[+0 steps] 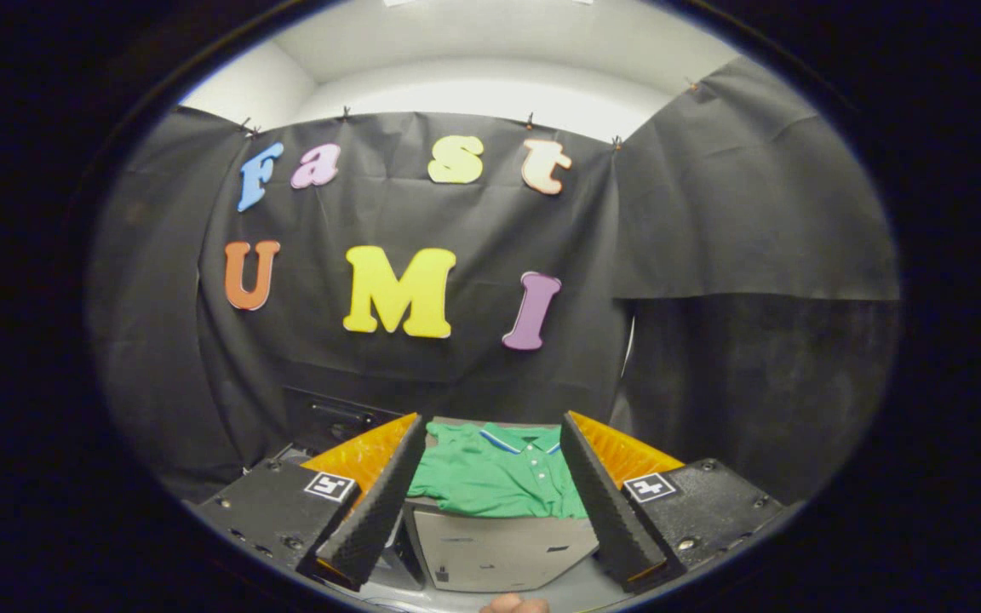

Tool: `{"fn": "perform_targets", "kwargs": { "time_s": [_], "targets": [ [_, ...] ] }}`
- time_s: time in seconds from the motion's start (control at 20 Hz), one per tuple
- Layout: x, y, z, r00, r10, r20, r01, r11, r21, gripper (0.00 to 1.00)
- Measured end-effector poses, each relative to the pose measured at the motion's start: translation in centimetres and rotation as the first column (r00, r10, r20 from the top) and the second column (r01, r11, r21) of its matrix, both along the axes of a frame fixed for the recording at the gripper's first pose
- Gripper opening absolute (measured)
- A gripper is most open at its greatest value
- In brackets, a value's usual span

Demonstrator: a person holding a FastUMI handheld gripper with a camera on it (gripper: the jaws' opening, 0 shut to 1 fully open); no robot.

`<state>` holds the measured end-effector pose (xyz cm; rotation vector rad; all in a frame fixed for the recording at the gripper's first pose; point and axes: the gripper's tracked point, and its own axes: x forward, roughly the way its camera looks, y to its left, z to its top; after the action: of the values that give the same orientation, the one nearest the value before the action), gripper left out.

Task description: Put the clothes into the washing machine and then close the washing machine lid.

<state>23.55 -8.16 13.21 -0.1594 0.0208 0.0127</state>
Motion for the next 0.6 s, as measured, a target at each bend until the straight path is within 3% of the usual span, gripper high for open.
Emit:
{"fn": "perform_targets", "kwargs": {
  "time_s": [0.3,0.6],
  "targets": [
    [10.8,-4.3,-3.9,0.980,-0.022,-0.200,0.010,0.998,-0.064,1.00],
    [16.9,-6.8,-9.7,0.936,-0.019,-0.353,0.006,0.999,-0.038,1.00]
  ]
}}
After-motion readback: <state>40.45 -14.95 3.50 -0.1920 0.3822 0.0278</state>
